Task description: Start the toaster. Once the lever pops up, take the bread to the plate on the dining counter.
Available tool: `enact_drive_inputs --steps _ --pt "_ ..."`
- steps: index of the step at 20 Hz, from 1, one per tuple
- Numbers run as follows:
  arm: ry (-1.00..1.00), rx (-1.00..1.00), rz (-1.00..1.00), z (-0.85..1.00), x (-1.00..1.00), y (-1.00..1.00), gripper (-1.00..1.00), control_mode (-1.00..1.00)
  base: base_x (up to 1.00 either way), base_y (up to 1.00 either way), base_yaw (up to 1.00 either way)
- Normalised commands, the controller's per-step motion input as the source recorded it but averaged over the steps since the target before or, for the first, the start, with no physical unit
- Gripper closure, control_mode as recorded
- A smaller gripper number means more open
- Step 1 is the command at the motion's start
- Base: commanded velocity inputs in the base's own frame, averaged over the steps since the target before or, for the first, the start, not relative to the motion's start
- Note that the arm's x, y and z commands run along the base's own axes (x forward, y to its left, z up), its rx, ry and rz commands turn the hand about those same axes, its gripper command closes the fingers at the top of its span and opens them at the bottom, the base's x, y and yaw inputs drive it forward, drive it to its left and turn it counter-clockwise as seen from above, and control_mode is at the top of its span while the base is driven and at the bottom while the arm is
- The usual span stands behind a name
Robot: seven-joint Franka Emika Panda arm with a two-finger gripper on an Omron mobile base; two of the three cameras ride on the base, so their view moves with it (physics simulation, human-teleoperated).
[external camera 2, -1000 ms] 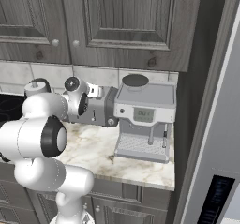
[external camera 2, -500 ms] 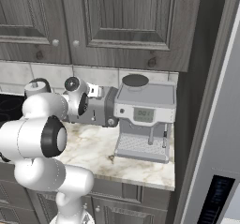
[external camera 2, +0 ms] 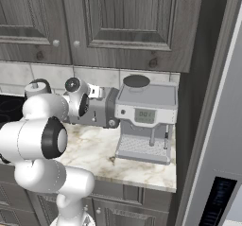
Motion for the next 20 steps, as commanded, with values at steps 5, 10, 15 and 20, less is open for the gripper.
enact_drive_inputs --steps 5,10,15,20 --pt "0.00 0.00 0.00 0.00 0.00 0.00 -1.00 -1.00 0.00 0.00 0.00" --pt "0.00 0.00 0.00 0.00 0.00 0.00 -1.00 -1.00 0.00 0.00 0.00" --pt "0.00 0.00 0.00 0.00 0.00 0.00 -1.00 -1.00 0.00 0.00 0.00" --pt "0.00 0.00 0.00 0.00 0.00 0.00 -1.00 -1.00 0.00 0.00 0.00"
